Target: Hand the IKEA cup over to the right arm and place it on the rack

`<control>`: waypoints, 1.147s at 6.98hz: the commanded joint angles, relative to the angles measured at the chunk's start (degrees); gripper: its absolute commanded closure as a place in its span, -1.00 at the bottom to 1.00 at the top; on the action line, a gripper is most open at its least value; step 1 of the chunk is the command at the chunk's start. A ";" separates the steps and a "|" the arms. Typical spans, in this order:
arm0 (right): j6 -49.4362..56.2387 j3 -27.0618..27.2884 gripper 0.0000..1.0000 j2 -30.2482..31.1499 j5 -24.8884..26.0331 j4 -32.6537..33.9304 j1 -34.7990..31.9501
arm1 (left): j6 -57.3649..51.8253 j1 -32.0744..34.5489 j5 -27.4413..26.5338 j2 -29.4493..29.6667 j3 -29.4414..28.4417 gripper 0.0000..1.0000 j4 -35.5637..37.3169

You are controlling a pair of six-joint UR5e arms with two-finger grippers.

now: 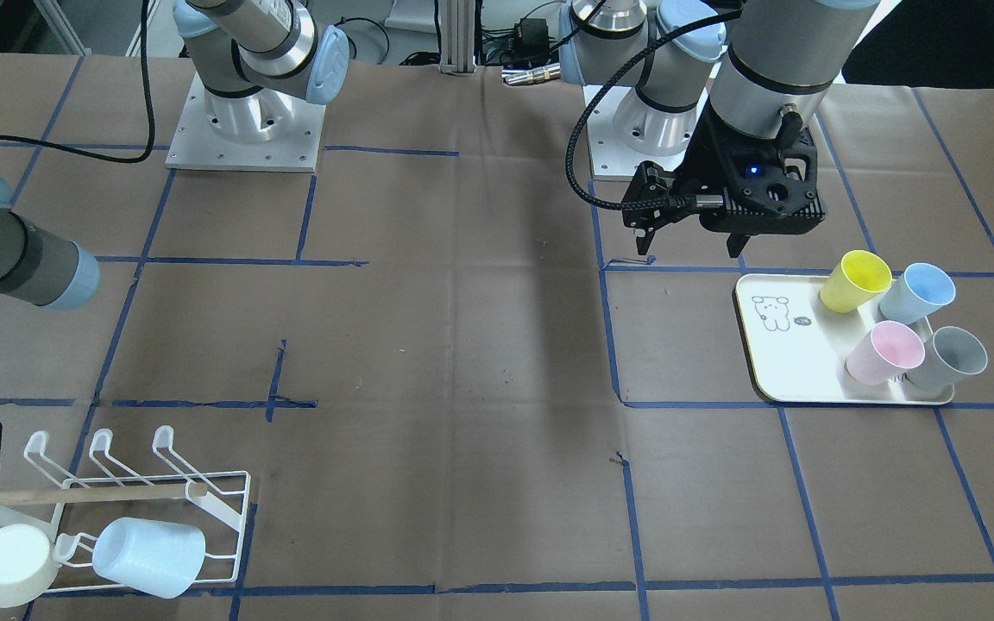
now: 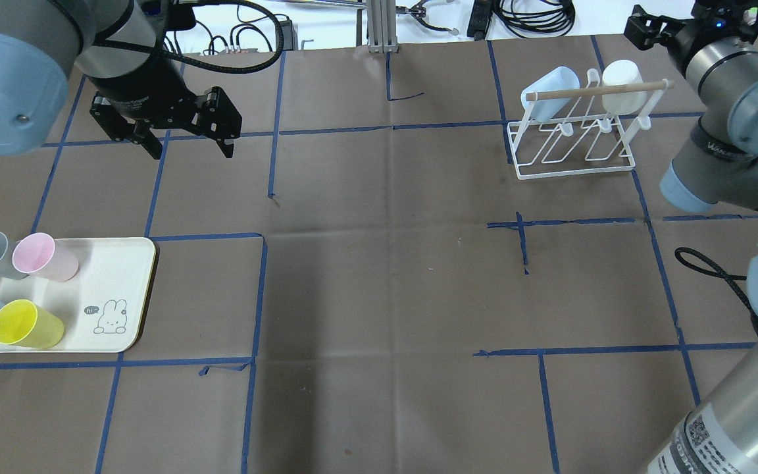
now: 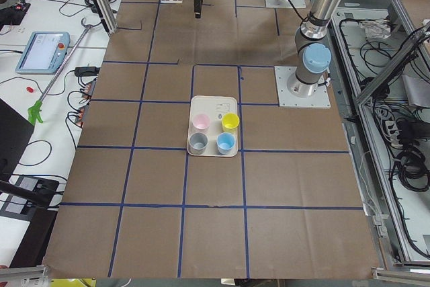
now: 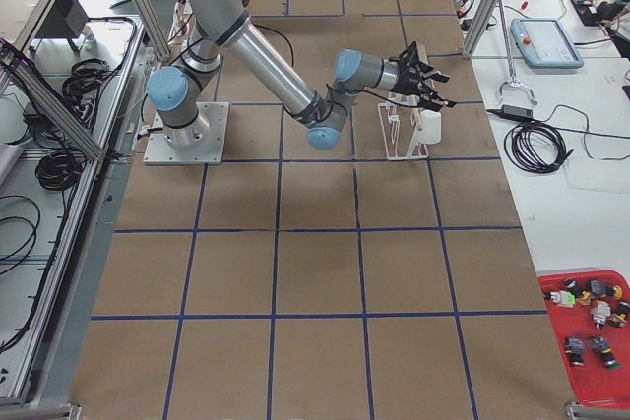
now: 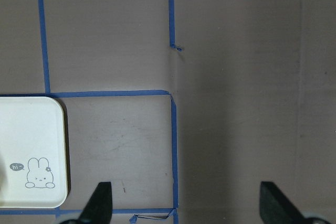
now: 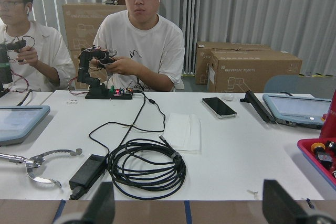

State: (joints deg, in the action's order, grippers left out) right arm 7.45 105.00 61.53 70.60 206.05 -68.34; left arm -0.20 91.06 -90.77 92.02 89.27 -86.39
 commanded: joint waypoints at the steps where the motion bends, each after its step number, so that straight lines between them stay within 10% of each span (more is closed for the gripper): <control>1: 0.20 -0.14 -1.00 5.50 0.59 -10.08 0.05 | -0.06 0.00 -0.19 0.01 -0.06 -1.00 0.09; 8: 4.77 -5.91 -1.00 23.88 0.76 -71.73 -0.74 | -0.06 0.00 -0.10 -0.08 0.02 -1.00 0.09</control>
State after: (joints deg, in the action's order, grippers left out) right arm 11.69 101.91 83.15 71.36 147.17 -68.64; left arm -0.26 91.05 -90.89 91.99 89.27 -86.31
